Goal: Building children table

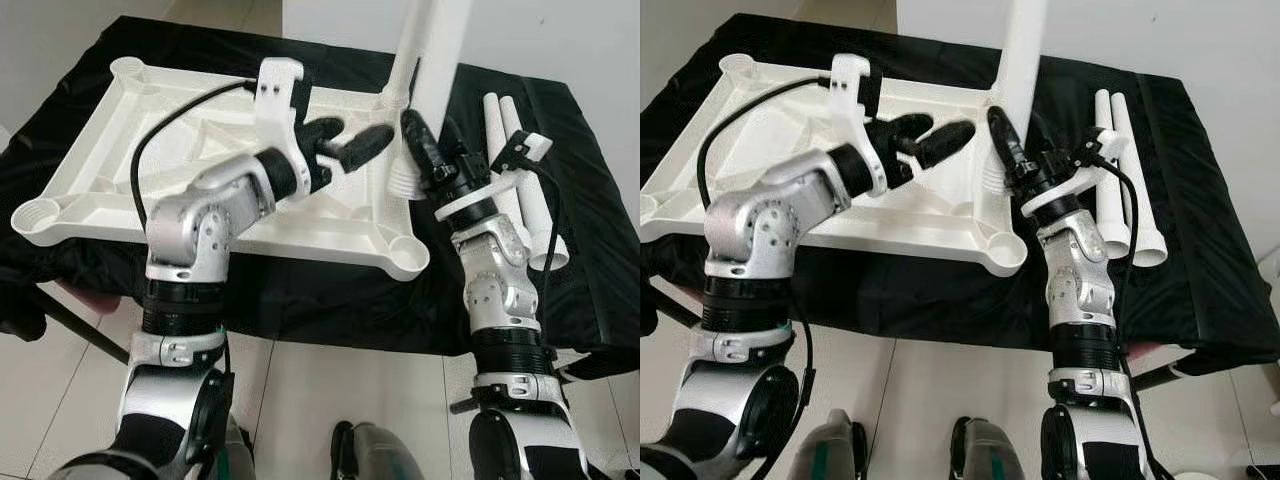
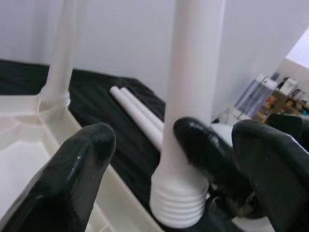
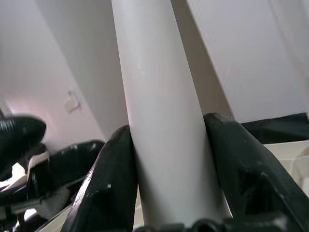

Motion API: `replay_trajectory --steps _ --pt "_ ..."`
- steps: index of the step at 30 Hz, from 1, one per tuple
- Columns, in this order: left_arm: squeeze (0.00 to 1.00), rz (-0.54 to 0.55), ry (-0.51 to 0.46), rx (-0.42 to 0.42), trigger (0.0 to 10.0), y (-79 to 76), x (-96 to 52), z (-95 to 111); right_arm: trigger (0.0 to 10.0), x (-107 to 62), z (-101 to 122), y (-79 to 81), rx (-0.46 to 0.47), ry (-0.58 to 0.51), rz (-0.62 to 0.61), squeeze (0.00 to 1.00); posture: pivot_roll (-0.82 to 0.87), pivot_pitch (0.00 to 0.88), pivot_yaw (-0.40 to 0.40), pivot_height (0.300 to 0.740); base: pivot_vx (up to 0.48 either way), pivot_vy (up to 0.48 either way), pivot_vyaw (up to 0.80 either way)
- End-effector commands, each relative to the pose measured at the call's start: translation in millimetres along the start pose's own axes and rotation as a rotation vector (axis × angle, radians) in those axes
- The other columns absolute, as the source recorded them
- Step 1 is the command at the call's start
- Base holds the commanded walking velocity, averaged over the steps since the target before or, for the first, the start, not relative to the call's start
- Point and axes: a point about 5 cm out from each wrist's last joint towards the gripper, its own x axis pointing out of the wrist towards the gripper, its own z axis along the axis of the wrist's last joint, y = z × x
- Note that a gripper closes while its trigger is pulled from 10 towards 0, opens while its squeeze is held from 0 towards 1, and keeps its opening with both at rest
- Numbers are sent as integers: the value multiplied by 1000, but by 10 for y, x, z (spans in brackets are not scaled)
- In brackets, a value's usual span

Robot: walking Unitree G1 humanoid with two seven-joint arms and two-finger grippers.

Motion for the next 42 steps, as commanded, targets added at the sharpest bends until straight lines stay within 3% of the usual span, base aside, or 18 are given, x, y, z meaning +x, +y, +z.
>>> replay_trajectory --steps 1,6,9,17,26,27,28,29,38,40,41,42 --pt "0 -203 8 -1 10000 -124 22 11 10000 -8 -14 22 3 16 42 0 1 0 -59 740 0 0 0" --pt "0 -230 9 14 10000 -122 105 110 10000 -30 -84 114 9 92 179 0 -4 4 -63 740 0 0 0" --pt "0 -229 12 18 10000 -113 119 122 10000 -41 -93 128 5 104 201 0 -4 4 -63 740 0 0 0" --pt "0 -198 12 39 10000 -14 214 227 10000 -202 -187 253 3 207 339 0 -25 15 -50 740 0 0 0" --pt "0 -159 -28 35 10000 61 250 397 10000 -265 -213 251 -6 234 341 0 -27 20 -39 740 0 0 0" --pt "0 -148 -42 36 9098 70 259 439 10000 -274 -220 250 -7 237 339 0 -23 18 -39 740 0 0 0" --pt "0 -148 -42 36 9098 70 259 439 10000 -274 -220 250 -7 237 339 0 -23 18 -39 740 0 0 0" --pt "0 -142 -51 36 10000 75 265 466 10000 -279 -224 249 -8 240 338 0 -23 18 -39 740 0 0 0" --pt "0 -142 -88 42 10000 39 291 584 10000 -302 -242 262 -3 244 326 0 -23 16 -41 740 0 0 0" --pt "0 -152 -80 48 5333 18 287 579 10000 -296 -233 252 -12 243 324 0 -26 16 -40 740 0 0 0" --pt "0 -157 -75 48 3922 9 291 569 10000 -291 -226 243 -18 241 322 0 -26 16 -40 740 0 0 0" --pt "0 -157 -75 48 3922 9 291 569 10000 -291 -226 243 -18 241 322 0 -26 16 -40 740 0 0 0"
